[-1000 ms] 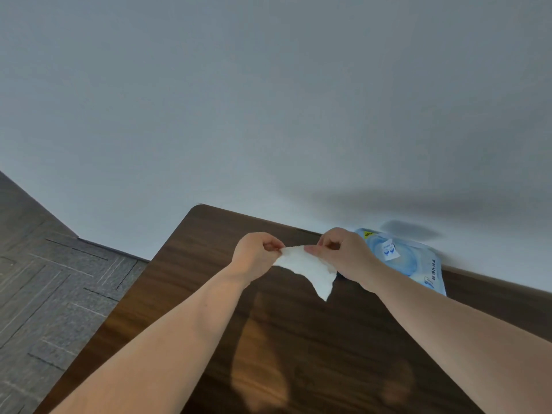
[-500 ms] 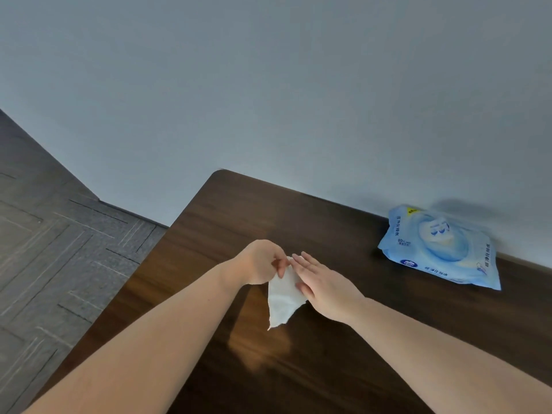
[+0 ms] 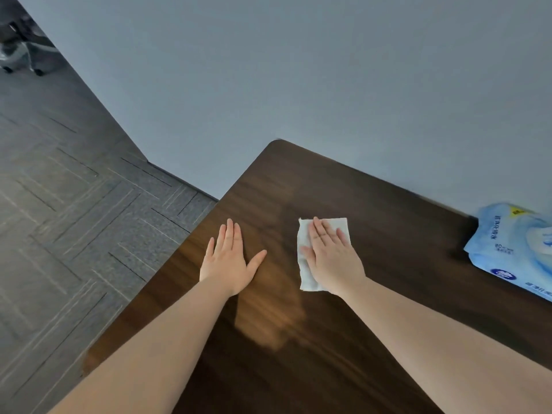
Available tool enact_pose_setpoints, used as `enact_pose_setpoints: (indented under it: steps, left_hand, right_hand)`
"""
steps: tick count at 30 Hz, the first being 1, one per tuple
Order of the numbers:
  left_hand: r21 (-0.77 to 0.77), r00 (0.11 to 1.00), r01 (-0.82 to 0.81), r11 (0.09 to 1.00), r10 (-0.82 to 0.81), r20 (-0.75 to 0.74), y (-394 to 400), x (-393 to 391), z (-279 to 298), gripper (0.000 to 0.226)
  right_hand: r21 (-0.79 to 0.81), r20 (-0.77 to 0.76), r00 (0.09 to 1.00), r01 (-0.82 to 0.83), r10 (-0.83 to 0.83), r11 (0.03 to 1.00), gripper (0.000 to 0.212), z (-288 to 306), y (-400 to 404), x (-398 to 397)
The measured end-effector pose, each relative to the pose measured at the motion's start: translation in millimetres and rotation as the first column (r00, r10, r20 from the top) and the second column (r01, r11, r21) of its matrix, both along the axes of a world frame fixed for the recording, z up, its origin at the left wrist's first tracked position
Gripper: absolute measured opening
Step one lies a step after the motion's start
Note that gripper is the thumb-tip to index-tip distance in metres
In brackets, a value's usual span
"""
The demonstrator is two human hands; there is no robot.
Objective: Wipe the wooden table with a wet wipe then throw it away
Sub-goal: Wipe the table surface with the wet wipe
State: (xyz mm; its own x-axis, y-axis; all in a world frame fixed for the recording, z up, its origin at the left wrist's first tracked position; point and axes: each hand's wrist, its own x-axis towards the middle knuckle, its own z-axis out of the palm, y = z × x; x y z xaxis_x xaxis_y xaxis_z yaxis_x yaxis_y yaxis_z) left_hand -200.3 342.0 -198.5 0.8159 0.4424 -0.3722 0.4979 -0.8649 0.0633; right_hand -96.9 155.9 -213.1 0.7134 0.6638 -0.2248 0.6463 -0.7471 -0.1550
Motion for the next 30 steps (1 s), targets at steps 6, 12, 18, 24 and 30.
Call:
enact_pose_setpoints:
  steps: [6,12,18,24,30]
  left_hand:
    - [0.034,0.999,0.013,0.999,-0.014,0.036,-13.7,-23.4,-5.5,0.099]
    - [0.034,0.997,0.010,0.999,-0.013,0.072,-21.6,-30.4,-10.6,0.097]
    - [0.071,0.997,0.014,0.997,-0.019,0.073,-22.1,-28.3,-14.2,0.102]
    - [0.095,0.996,0.065,0.993,-0.070,0.051,-22.9,-28.5,-11.9,0.100]
    - [0.071,0.961,0.257,0.964,-0.263,0.085,-76.0,-0.3,-5.1,0.093]
  right_hand:
    - [-0.017,-0.006,0.995,0.102,-0.103,0.995,0.069,-7.4,56.4,9.7]
    - [0.027,-0.030,0.995,0.094,-0.094,0.995,0.069,-11.6,123.1,26.5]
    - [0.094,0.013,0.995,0.102,-0.104,0.990,0.070,-16.8,125.1,26.1]
    - [0.062,-0.010,0.983,0.184,-0.184,0.981,0.071,-13.9,53.8,26.8]
    - [-0.026,0.022,0.944,0.328,-0.328,0.944,0.072,-10.2,-83.0,19.8]
